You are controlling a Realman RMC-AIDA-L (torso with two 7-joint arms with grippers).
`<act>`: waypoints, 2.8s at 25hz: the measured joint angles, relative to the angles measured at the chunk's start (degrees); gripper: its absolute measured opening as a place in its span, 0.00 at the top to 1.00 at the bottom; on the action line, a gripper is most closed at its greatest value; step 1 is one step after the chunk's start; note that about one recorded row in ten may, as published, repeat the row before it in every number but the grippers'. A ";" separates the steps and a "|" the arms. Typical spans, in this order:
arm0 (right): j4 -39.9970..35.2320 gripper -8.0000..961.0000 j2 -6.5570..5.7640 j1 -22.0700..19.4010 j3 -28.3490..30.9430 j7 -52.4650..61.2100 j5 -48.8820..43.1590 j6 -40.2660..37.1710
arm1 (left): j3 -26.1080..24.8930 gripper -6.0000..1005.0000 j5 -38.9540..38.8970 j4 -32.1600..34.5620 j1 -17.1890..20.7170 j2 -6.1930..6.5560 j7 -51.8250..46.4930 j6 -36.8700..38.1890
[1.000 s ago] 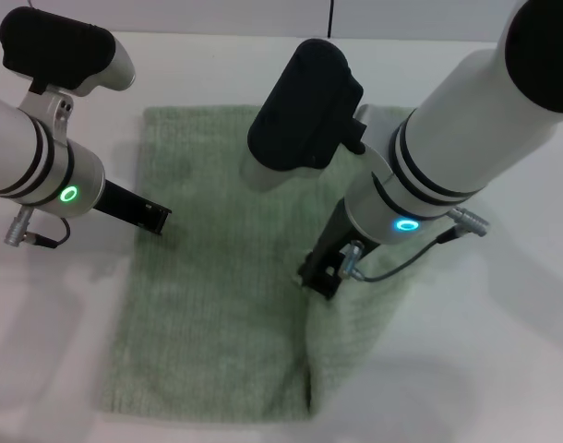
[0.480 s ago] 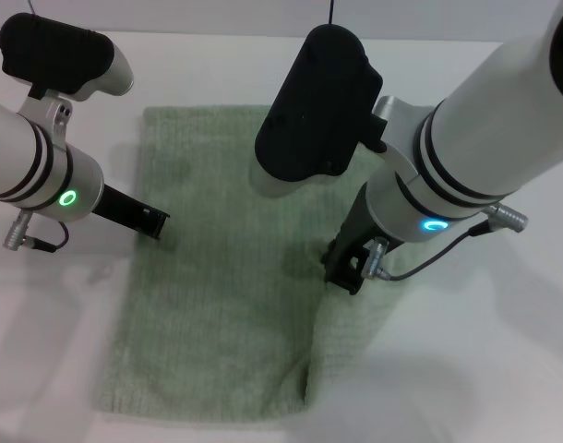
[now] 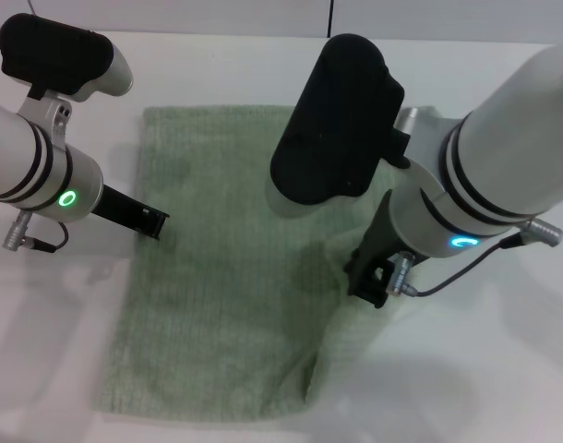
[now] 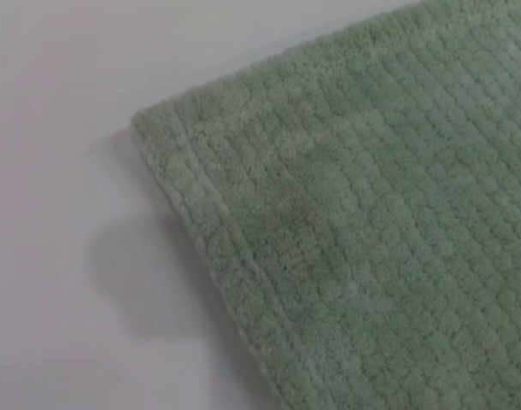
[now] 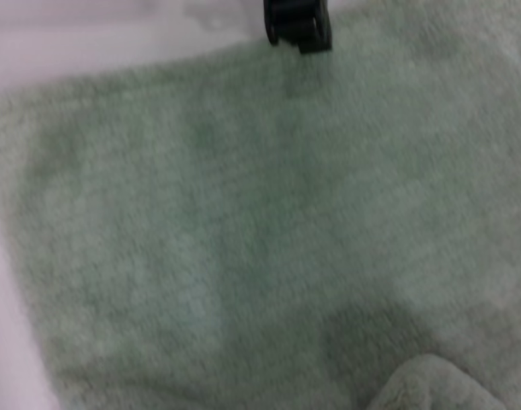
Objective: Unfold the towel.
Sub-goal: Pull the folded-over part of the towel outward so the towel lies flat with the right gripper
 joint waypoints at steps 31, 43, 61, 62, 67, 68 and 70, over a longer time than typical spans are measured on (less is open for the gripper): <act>12.41 0.91 0.01 -10.44 -7.09 4.43 -3.68 4.42 | -0.05 1.00 0.00 1.37 -0.42 -0.08 0.00 0.11; 14.61 0.90 0.03 -15.13 -8.76 4.79 -5.98 3.85 | 0.38 1.00 0.00 2.17 -0.43 -0.16 -0.02 0.22; 14.76 0.88 -0.20 -16.82 -9.54 4.26 -6.76 4.16 | 0.62 1.00 0.00 2.81 -0.25 -0.18 -0.44 0.27; 14.78 0.88 -0.20 -16.82 -9.53 4.27 -6.76 4.18 | 0.62 1.00 0.00 2.81 -0.26 -0.18 -0.46 0.26; 14.84 0.88 -0.20 -17.23 -9.58 4.38 -6.76 4.32 | 0.62 1.00 0.00 2.69 -0.39 -0.18 -0.54 0.23; 14.84 0.88 -0.20 -17.33 -9.58 4.39 -6.76 4.34 | 0.62 1.00 0.00 2.66 -0.41 -0.18 -0.54 0.23; 14.77 0.87 -0.19 -17.42 -9.65 4.38 -6.77 4.35 | 0.61 1.00 0.00 2.61 -0.48 -0.18 -0.54 0.16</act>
